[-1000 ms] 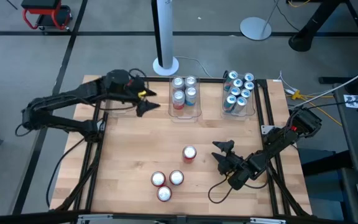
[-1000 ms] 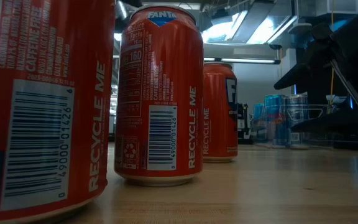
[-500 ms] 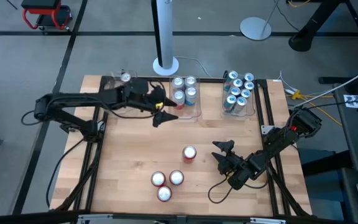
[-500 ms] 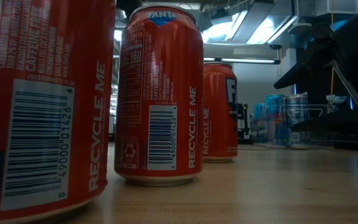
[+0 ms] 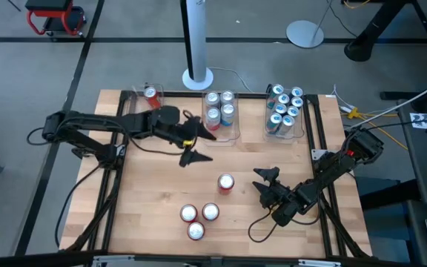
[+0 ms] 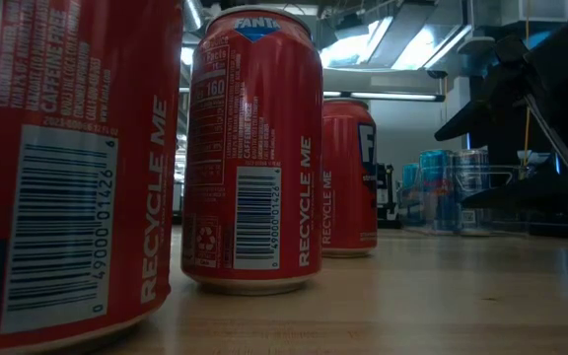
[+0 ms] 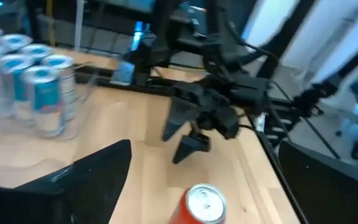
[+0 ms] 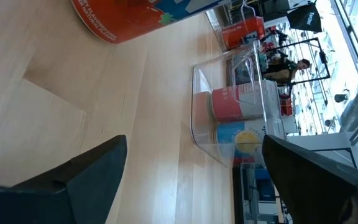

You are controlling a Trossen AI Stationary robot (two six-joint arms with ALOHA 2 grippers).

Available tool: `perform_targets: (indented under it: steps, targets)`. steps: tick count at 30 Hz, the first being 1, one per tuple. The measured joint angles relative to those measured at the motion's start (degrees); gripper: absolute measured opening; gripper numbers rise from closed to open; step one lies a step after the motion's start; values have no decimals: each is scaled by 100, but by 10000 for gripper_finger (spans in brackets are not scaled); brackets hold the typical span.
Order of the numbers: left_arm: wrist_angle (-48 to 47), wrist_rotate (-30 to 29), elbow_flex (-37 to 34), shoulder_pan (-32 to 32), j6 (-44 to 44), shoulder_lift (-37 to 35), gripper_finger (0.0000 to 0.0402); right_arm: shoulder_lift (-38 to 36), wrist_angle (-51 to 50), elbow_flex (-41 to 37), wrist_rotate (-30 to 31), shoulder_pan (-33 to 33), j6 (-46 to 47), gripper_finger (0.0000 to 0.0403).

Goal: Sort soda cans
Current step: Put the red soda can into the top left transparent bin

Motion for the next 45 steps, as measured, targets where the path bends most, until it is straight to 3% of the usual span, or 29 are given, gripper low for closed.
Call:
perform_targets:
  steps: [4, 11, 20, 24, 28, 34, 45]
  targets:
    - [94, 0, 0, -311, 421, 0, 388, 0, -1, 0, -3, 0, 0, 374]
    - [41, -17, 0, -770, 248, 2, 387, 0, -2, 0, -107, 0, -2, 374]
    - [250, -1157, 2, -1449, 169, 507, 388, 0, 13, 0, -2, 0, 0, 374]
    - [-164, -1712, 325, -1686, 101, 987, 388, 0, 13, 1, 0, 0, -2, 374]
    - [-915, -2222, 929, -1790, 38, 1647, 388, 0, 18, 1, 0, 0, 0, 374]
    - [-1508, -2413, 1628, -1807, -78, 2466, 388, 0, 20, 1, -4, 0, 0, 374]
    - [-1714, -2580, 1725, -1597, -379, 2964, 388, 0, 3, 0, -57, 0, -2, 374]
